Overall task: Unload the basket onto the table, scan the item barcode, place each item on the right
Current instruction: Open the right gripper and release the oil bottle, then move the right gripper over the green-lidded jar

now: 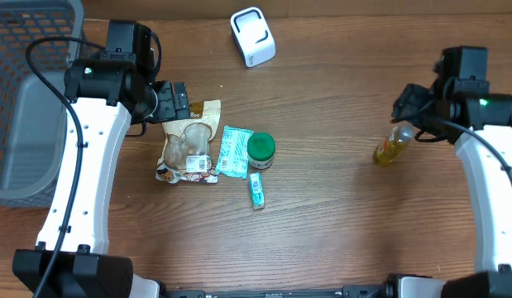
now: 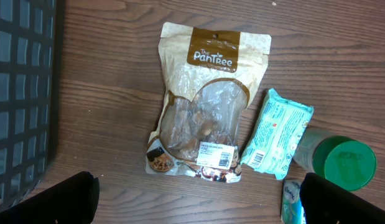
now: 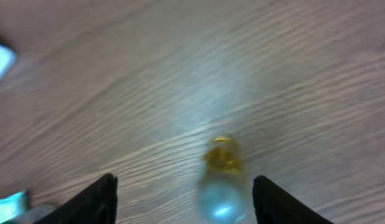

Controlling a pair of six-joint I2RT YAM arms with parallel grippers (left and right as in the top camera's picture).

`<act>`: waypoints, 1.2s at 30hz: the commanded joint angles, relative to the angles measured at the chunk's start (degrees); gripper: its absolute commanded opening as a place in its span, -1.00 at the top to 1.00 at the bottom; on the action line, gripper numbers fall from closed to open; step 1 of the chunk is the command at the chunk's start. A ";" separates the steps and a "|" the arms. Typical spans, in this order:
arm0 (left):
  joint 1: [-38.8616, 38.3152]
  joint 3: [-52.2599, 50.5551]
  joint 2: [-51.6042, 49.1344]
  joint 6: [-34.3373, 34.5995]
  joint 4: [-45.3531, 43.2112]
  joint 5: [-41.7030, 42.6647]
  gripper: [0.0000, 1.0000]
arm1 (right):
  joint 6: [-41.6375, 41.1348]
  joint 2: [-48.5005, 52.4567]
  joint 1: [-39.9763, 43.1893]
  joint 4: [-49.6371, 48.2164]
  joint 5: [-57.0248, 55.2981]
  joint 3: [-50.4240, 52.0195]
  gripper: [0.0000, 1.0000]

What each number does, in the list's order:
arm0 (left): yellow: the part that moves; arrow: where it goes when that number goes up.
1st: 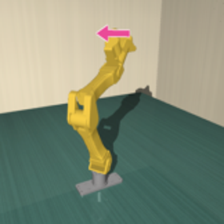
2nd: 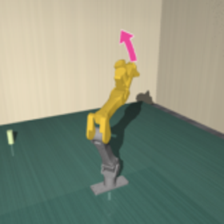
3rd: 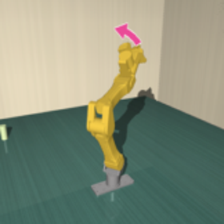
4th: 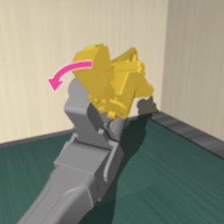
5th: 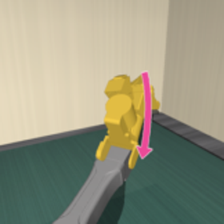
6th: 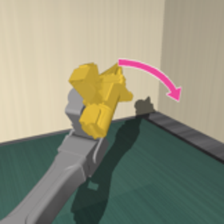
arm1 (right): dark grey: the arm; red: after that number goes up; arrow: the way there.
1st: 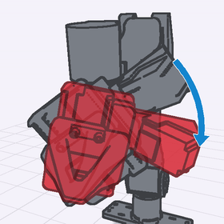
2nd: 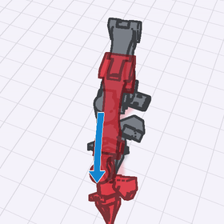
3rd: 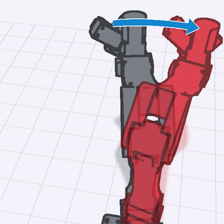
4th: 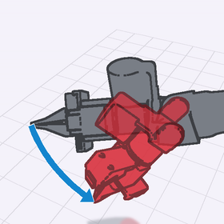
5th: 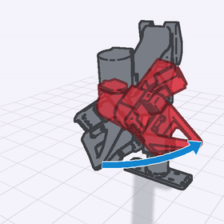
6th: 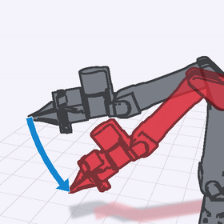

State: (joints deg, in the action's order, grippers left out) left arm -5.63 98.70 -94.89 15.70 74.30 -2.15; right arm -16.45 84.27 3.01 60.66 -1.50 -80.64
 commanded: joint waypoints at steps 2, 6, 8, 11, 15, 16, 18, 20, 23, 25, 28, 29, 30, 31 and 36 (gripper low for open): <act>-0.04 -0.09 -0.46 -0.48 -0.02 0.28 -0.99 | 0.35 -1.53 -6.67 0.37 3.39 -1.60 -0.24; -0.04 -0.09 -0.46 -0.48 -0.02 0.28 -0.99 | 0.09 -1.49 -13.57 0.26 4.44 -1.55 -0.24; -0.04 -0.09 -0.46 -0.48 -0.02 0.28 -0.99 | -0.37 -1.42 -16.87 0.24 4.44 -1.49 -0.24; -0.04 -0.09 -0.46 -0.48 -0.02 0.28 -0.99 | -2.38 -0.83 -22.23 -0.17 4.39 -1.42 -0.25; -0.04 -0.09 -0.46 -0.48 -0.02 0.28 -0.99 | -6.82 1.55 -29.40 -1.95 4.17 -1.16 -0.34; -0.04 -0.09 -0.46 -0.48 -0.02 0.28 -0.99 | -7.50 1.92 -30.38 -2.27 4.15 -1.07 -0.35; -0.04 -0.09 -0.46 -0.48 -0.02 0.28 -0.99 | -7.82 3.08 -32.20 -2.99 4.17 -1.07 -0.44; -0.04 -0.09 -0.46 -0.48 -0.02 0.28 -0.99 | -7.82 4.39 -33.70 -3.98 4.17 -1.07 -0.52; -0.04 -0.09 -0.46 -0.48 -0.02 0.28 -0.99 | -7.82 6.27 -35.39 -5.31 4.17 -1.07 -0.68; -0.04 -0.09 -0.46 -0.48 -0.02 0.28 -0.99 | -7.80 7.26 -36.20 -5.55 4.20 -1.07 -0.91; -0.04 -0.09 -0.46 -0.48 -0.02 0.28 -0.99 | -7.80 8.26 -36.76 -5.73 4.22 -1.05 -1.00; -0.04 -0.09 -0.46 -0.48 -0.02 0.28 -0.99 | -7.78 8.57 -36.76 -5.95 4.22 -1.07 -1.00; -0.04 -0.09 -0.46 -0.48 -0.02 0.28 -0.99 | -7.80 8.76 -36.74 -6.10 4.24 -1.07 -1.00; -0.04 -0.09 -0.46 -0.48 -0.02 0.28 -0.99 | -7.80 8.98 -36.74 -6.19 4.22 -1.07 -1.00; -0.04 -0.09 -0.46 -0.48 -0.02 0.28 -0.99 | -7.80 9.09 -36.76 -6.60 4.26 -1.07 -1.00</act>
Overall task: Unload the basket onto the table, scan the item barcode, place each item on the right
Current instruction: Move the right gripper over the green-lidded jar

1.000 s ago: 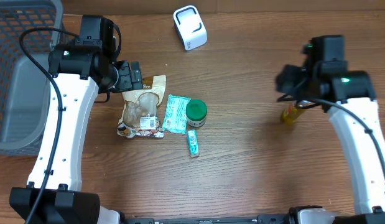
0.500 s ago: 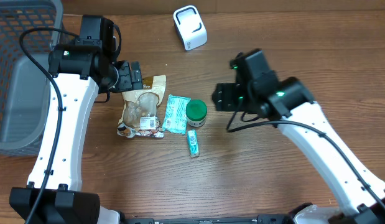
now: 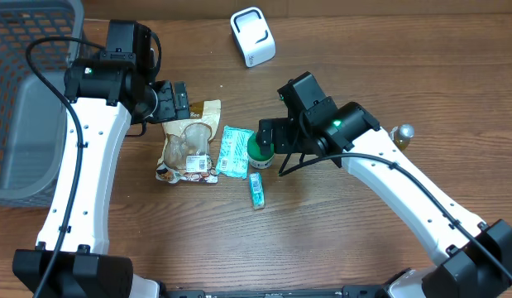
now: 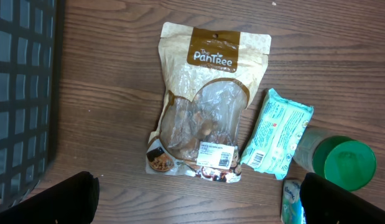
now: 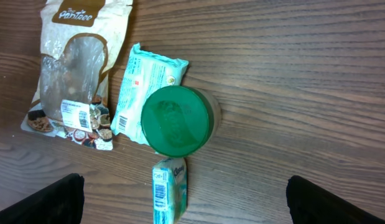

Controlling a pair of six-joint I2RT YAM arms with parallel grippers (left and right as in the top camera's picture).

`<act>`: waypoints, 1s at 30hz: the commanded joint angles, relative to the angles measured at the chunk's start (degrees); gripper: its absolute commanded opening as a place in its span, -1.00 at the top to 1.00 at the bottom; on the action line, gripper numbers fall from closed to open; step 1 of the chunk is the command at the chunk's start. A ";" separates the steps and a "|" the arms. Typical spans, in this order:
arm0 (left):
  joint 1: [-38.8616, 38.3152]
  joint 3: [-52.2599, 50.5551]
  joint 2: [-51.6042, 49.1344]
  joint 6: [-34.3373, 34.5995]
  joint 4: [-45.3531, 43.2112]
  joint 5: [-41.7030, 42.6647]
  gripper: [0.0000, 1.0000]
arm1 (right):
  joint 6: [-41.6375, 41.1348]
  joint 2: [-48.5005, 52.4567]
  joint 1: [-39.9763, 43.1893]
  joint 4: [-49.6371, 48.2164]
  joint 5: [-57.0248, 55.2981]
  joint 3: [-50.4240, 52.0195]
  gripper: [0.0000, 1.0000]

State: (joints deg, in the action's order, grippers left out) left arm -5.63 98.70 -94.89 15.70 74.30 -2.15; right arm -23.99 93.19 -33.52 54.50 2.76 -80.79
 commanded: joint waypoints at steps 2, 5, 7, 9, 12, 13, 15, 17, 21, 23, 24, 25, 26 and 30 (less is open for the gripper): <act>-0.04 -0.09 -0.46 -0.48 -0.02 0.28 -0.99 | -0.26 0.17 -0.22 -0.42 0.44 -0.92 -1.00; -0.04 -0.09 -0.46 -0.48 -0.02 0.28 -0.99 | -0.26 0.17 -0.22 -0.72 1.77 -0.92 -1.00; -0.04 -0.09 -0.46 -0.48 -0.02 0.28 -0.99 | -0.26 0.17 -0.22 -1.16 2.36 -0.92 -1.00; -0.04 -0.09 -0.46 -0.48 -0.02 0.28 -0.99 | -0.26 0.17 -0.24 -1.66 2.47 -0.92 -1.00; -0.04 -0.09 -0.46 -0.48 -0.02 0.28 -0.99 | -0.28 0.22 -0.22 -1.79 2.47 -0.92 -1.00; -0.04 -0.09 -0.46 -0.48 -0.02 0.28 -0.99 | -0.28 0.22 -0.22 -1.79 2.47 -0.92 -1.00; -0.04 -0.09 -0.46 -0.48 -0.02 0.28 -0.99 | -0.28 0.28 -0.22 -1.79 2.47 -0.92 -1.00; -0.04 -0.09 -0.46 -0.48 -0.02 0.28 -0.99 | -0.28 0.35 -0.24 -1.97 2.47 -0.92 -1.00; -0.04 -0.09 -0.46 -0.48 -0.02 0.28 -0.99 | -2.27 1.09 -0.24 -2.89 2.27 -0.90 -1.00; -0.04 -0.09 -0.46 -0.48 -0.02 0.28 -0.99 | -3.91 1.92 -0.24 -3.41 2.27 -0.90 -1.00; -0.04 -0.09 -0.46 -0.48 -0.02 0.28 -0.99 | -4.57 2.27 -0.24 -3.56 2.27 -0.90 -1.00; -0.04 -0.09 -0.46 -0.48 -0.02 0.28 -0.99 | -4.81 2.99 -0.24 -3.78 2.29 -0.90 -1.00; -0.04 -0.09 -0.46 -0.48 -0.02 0.28 -0.99 | -4.81 3.65 -0.24 -3.93 2.29 -0.90 -1.00; -0.04 -0.09 -0.46 -0.50 -0.02 0.28 -0.99 | -4.76 6.93 -0.24 -3.93 2.27 -0.90 -1.00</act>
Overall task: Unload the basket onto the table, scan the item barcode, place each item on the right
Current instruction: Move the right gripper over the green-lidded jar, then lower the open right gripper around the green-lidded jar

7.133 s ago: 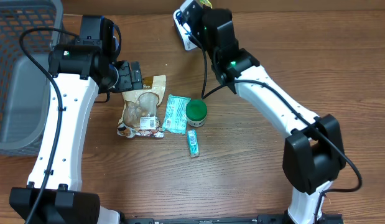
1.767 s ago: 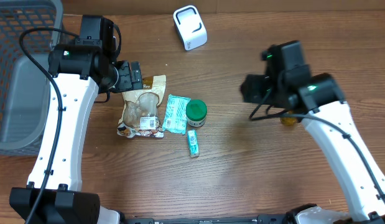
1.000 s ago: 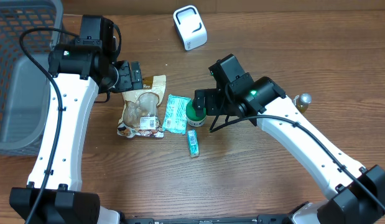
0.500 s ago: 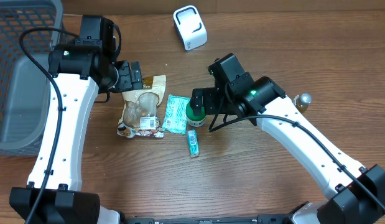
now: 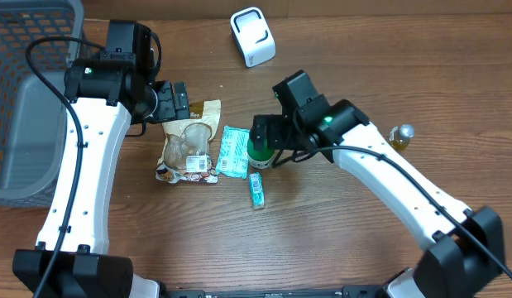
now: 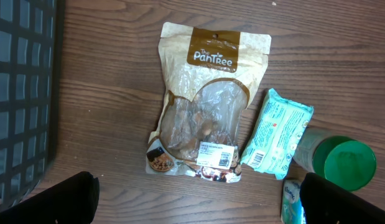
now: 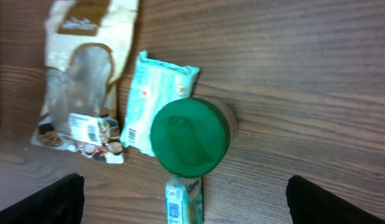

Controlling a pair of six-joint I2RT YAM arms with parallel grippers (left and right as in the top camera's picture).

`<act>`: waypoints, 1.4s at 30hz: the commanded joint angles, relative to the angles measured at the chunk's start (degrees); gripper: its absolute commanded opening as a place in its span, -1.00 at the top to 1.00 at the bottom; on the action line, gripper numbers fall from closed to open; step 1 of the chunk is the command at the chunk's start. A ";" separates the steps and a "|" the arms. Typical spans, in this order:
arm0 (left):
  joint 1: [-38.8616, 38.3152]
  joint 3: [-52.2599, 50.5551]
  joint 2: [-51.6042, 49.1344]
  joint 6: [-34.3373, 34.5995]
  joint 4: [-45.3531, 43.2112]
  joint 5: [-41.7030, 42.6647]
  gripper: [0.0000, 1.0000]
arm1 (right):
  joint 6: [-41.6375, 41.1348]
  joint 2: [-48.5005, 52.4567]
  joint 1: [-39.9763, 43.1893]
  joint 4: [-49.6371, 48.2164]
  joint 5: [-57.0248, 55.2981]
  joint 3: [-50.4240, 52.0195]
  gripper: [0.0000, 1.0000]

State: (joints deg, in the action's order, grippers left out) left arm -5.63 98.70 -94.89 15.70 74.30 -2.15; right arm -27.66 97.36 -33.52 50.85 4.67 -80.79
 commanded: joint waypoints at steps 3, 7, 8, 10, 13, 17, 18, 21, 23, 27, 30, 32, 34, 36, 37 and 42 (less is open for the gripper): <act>-0.04 -0.09 -0.46 -0.48 -0.02 0.28 -0.99 | -1.09 5.57 -0.24 -0.70 0.37 -0.90 -1.00; -0.04 -0.09 -0.46 -0.48 -0.02 0.28 -0.99 | -1.09 7.93 -0.24 -1.20 0.31 -0.90 -1.00; -0.04 -0.09 -0.46 -0.48 -0.02 0.28 -0.99 | -1.09 8.17 -0.24 -1.33 0.11 -0.90 -1.00; -0.04 -0.09 -0.46 -0.48 -0.02 0.28 -0.99 | -1.11 8.33 -0.24 -1.38 -0.74 -0.90 -1.00; -0.04 -0.09 -0.46 -0.48 -0.02 0.28 -0.99 | -1.09 8.33 -0.24 -1.68 -1.14 -0.90 -1.00; -0.04 -0.09 -0.46 -0.48 -0.02 0.28 -0.99 | -1.14 8.33 -0.52 -2.80 -1.11 -0.90 -1.00; -0.04 -0.09 -0.46 -0.48 -0.02 0.28 -0.99 | -1.11 8.33 -0.98 -3.74 -1.11 -0.90 -1.00; -0.04 -0.09 -0.46 -0.48 -0.02 0.28 -0.99 | -1.11 8.35 -2.34 -5.27 -1.16 -0.90 -1.00; -0.04 -0.09 -0.46 -0.48 -0.02 0.28 -0.99 | -1.14 8.44 -3.48 -6.32 -1.99 -0.90 -1.00; -0.04 -0.09 -0.46 -0.48 -0.02 0.28 -0.99 | -3.72 9.09 -6.19 -7.04 -8.55 -0.90 -1.00; -0.04 -0.09 -0.46 -0.48 -0.02 0.28 -0.99 | -5.46 9.62 -7.08 -7.06 -11.26 -0.81 -1.00; -0.04 -0.09 -0.46 -0.48 -0.02 0.28 -0.99 | -5.84 10.08 -7.34 -7.06 -12.66 -0.63 -1.00; -0.04 -0.09 -0.46 -0.48 -0.02 0.28 -0.99 | -5.81 10.60 -7.34 -7.04 -12.81 -0.55 -0.95; -0.04 -0.09 -0.46 -0.48 -0.02 0.28 -0.99 | -5.84 11.17 -7.34 -7.04 -12.74 -0.55 -0.82; -0.04 -0.09 -0.46 -0.48 -0.02 0.28 -0.99 | -5.84 11.45 -7.34 -6.93 -12.74 -0.55 -0.72; -0.04 -0.09 -0.46 -0.48 -0.02 0.28 -0.99 | -6.69 12.39 -7.34 -6.12 -12.81 -0.55 -0.59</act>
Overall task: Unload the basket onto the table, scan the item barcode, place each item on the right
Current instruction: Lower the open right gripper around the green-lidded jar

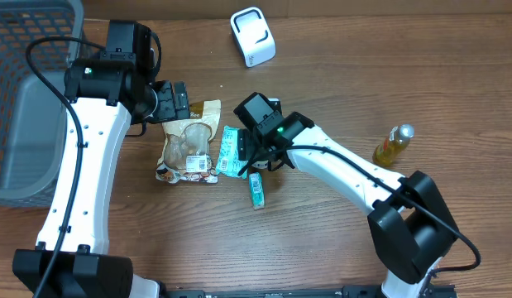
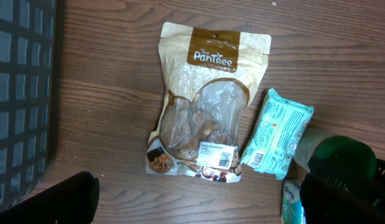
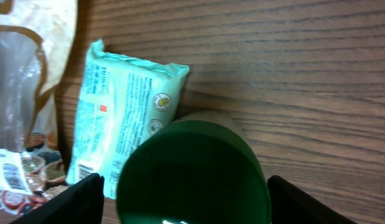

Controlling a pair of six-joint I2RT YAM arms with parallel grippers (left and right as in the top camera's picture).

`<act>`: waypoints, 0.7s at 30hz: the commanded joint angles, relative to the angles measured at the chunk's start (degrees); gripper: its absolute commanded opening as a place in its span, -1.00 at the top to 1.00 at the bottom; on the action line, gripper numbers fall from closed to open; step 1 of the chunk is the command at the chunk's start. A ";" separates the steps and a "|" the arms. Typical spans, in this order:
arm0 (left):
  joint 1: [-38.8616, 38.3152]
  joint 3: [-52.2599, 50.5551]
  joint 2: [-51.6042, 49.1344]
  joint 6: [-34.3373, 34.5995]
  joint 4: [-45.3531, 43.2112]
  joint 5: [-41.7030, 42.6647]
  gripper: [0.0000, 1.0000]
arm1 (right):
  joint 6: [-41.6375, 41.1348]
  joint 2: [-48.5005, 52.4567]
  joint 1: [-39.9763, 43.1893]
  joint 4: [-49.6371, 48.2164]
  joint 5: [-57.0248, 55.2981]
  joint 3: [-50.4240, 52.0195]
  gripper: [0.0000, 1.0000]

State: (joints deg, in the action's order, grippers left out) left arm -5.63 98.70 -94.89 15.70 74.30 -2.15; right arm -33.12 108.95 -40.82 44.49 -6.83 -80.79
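A jar with a green lid stands mid-table among the items. My right gripper is low over it, open, with one finger on each side of the lid; in the overhead view the right gripper hides most of the jar. The green lid also shows in the left wrist view. The white scanner stands at the back. My left gripper hangs open above the snack pouch, holding nothing.
A teal wipes pack lies against the jar's left side, and a small tissue pack lies in front of it. A yellow oil bottle stands at the right. A grey mesh basket fills the far left.
My right gripper has moved left and down onto the green-lidded jar, so the lid now fills the space between its fingers. The left arm and the items have not moved.
My right gripper was first open over the oil bottle at the right. Then it was above the middle of the table beside the green-lidded jar, with the bottle left standing at the right. It stood closer over the jar after that, and now straddles the lid.
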 commanded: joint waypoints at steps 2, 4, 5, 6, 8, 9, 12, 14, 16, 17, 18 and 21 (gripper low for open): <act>-0.04 -0.09 -0.46 -0.48 -0.02 0.28 -0.99 | -1.20 0.81 -0.04 0.61 -1.31 -0.55 -0.59; -0.04 -0.09 -0.46 -0.48 -0.02 0.28 -0.99 | -1.22 0.81 -0.02 1.05 -1.29 -0.55 -0.57; -0.04 -0.09 -0.46 -0.50 -0.02 0.28 -0.99 | -1.20 0.81 0.02 1.33 -1.31 -0.55 -0.55; -0.04 -0.09 -0.46 -0.48 0.00 0.28 -0.99 | -1.20 0.81 0.07 1.88 -1.38 -0.55 -0.54; -0.04 -0.09 -0.46 -0.48 -0.02 0.28 -0.99 | -1.20 0.81 0.07 2.73 -2.23 -0.55 -0.53; -0.04 -0.09 -0.46 -0.48 -0.02 0.28 -0.99 | -1.20 0.81 0.07 3.37 -2.93 -0.55 -0.52; -0.04 -0.09 -0.46 -0.48 -0.02 0.28 -0.99 | -1.18 0.81 0.07 5.38 -5.31 -0.57 -0.53; -0.04 -0.09 -0.46 -0.48 -0.02 0.28 -0.99 | -1.20 0.81 0.07 6.69 -6.60 -0.57 -0.53; -0.04 -0.09 -0.46 -0.48 -0.02 0.28 -0.99 | -1.20 0.79 0.07 7.78 -7.39 -0.57 -0.53; -0.04 -0.09 -0.46 -0.48 -0.02 0.28 -0.99 | -1.20 0.79 0.09 8.55 -8.00 -0.59 -0.54; -0.04 -0.09 -0.46 -0.48 -0.02 0.28 -0.99 | -1.18 0.81 0.11 8.85 -8.17 -0.59 -0.54; -0.04 -0.09 -0.46 -0.48 -0.02 0.28 -0.99 | -1.20 0.79 0.63 9.66 -8.20 -0.59 -0.54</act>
State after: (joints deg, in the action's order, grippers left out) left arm -5.63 98.70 -94.89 15.70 74.28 -2.15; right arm -33.89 109.32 -40.91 53.58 -12.40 -80.79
